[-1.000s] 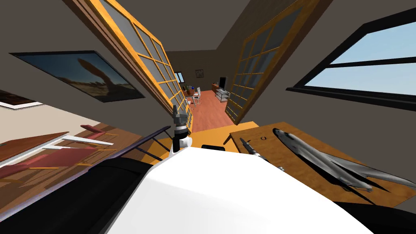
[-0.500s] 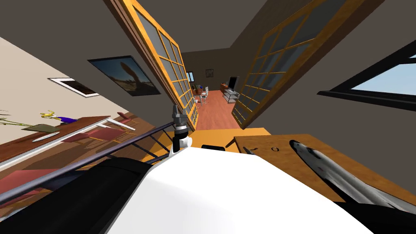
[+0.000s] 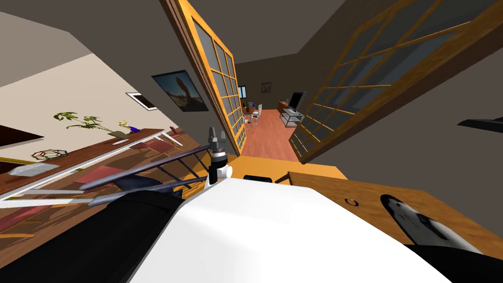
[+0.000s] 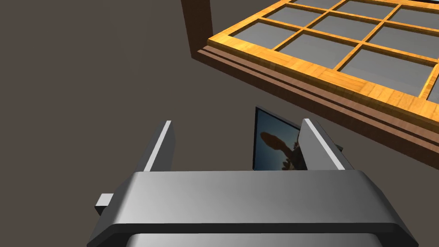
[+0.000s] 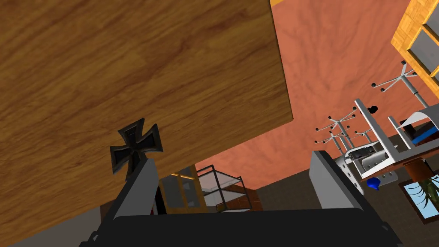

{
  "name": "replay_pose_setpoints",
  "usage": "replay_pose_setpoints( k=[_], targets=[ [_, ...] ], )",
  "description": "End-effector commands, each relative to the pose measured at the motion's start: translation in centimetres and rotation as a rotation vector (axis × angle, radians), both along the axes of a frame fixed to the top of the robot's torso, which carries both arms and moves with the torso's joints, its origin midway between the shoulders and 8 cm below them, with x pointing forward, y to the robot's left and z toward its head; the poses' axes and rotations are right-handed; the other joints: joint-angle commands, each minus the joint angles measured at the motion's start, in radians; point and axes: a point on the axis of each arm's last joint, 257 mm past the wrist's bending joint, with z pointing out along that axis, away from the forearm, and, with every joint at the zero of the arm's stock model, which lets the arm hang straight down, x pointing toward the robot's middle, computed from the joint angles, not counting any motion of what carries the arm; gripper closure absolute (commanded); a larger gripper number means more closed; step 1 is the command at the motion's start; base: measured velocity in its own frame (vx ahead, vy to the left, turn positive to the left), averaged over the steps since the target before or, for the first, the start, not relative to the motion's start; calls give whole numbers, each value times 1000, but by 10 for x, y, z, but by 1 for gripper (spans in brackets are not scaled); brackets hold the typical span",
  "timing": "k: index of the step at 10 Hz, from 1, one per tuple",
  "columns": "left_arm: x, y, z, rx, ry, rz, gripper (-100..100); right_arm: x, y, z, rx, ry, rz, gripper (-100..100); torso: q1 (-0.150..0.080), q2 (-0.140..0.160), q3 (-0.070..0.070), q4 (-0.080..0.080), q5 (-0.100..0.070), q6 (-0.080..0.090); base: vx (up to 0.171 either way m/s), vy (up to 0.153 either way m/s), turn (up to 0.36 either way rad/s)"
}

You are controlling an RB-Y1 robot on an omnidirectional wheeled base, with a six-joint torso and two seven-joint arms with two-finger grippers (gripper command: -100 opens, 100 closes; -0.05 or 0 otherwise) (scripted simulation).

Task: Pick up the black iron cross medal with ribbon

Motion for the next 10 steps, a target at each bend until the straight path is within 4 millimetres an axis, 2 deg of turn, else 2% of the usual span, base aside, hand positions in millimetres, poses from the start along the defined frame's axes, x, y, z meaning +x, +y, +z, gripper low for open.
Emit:
replay_pose_setpoints(
  k=[1,5,7,8,9,10],
  targets=[
    [0,0,0,0,0,0,0,-24,-19,-7,-57,66,25,-100,0,0,0,0,0,0,29,-52,279],
    [0,0,0,0,0,0,0,-81,-60,-14,-171,201,92,-100,2,-1,0,0,0,0,34,-29,241],
    [0,0,0,0,0,0,0,-91,-69,-14,-194,227,107,-100,2,-1,-1,0,0,1,37,-25,129],
    [0,0,0,0,0,0,0,-88,-66,-13,-187,218,101,-100,3,-1,-1,0,0,1,12,-10,15],
    [0,0,0,0,0,0,0,-88,-66,-13,-189,220,103,0,4,0,0,0,1,1,0,0,0],
    [0,0,0,0,0,0,0,-86,-65,-21,-189,216,92,-100,4,1,1,0,1,1,-13,-13,80]
  ],
)
